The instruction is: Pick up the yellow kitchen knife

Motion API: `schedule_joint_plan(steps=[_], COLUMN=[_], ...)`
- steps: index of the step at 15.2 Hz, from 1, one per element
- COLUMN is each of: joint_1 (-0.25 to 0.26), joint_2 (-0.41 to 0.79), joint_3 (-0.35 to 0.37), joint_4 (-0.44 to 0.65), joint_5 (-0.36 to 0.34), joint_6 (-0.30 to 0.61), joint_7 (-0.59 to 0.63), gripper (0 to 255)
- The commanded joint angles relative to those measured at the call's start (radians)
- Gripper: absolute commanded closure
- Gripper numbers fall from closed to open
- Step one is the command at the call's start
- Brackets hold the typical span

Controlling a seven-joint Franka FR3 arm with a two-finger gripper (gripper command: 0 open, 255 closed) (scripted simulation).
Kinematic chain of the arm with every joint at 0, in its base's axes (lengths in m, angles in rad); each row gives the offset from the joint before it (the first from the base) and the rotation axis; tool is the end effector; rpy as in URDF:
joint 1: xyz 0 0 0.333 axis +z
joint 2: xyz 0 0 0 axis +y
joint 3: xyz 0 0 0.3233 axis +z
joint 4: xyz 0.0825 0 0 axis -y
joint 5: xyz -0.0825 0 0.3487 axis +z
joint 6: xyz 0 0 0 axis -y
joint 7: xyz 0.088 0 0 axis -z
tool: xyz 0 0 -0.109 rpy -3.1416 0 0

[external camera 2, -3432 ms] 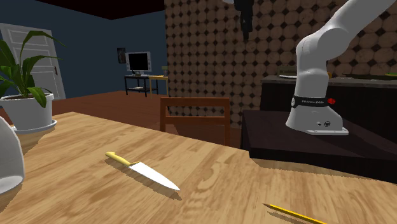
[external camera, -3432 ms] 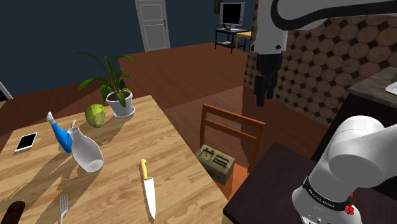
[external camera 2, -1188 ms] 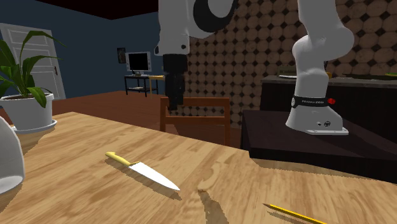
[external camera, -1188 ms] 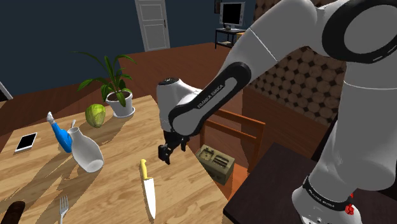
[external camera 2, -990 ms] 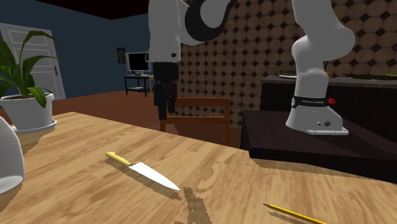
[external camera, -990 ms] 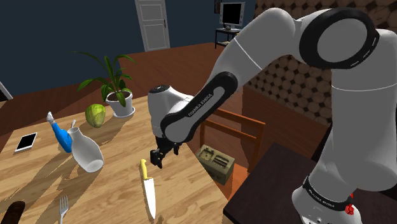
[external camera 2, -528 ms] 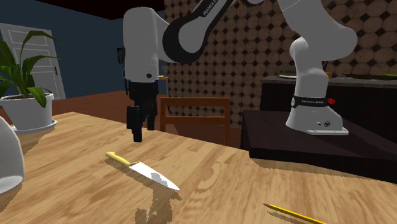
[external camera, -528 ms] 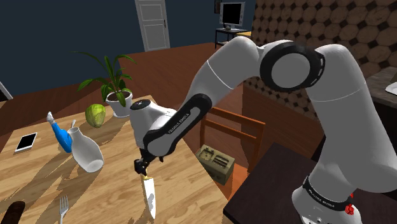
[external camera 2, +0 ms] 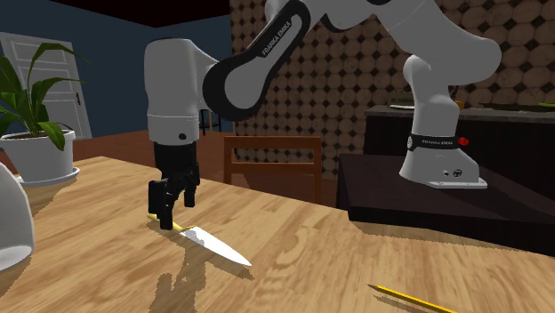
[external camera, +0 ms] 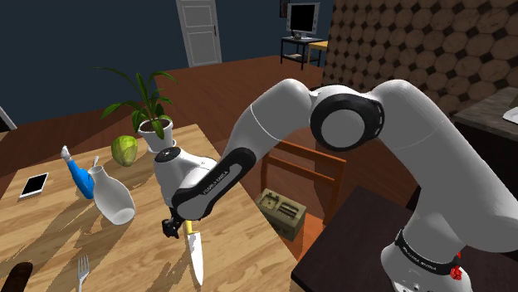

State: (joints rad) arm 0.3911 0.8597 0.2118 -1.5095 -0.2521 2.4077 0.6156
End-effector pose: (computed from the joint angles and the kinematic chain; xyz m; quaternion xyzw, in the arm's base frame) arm 0.5892 0.3695 0.1932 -0.9984 -0.0466 -0.0306 0.0114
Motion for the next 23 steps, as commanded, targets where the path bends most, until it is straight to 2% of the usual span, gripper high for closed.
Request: schedule_joint_plan(steps=[1, 5, 6, 15, 23], joint_1=[0.001, 0.005, 0.005, 0.005, -0.006], joint_2=[0.020, 0.047, 0.048, 0.047, -0.034], joint_3=[-0.004, -0.009, -0.009, -0.009, 0.006], joint_4=[0.007, 0.018, 0.019, 0.018, -0.009], joint_5=[-0.003, -0.008, -0.007, -0.008, 0.006], joint_6=[0.013, 0.030, 0.030, 0.030, -0.025], joint_7=[0.000, 0.003, 0.002, 0.003, -0.005], gripper=[0, 0, 255, 255, 255])
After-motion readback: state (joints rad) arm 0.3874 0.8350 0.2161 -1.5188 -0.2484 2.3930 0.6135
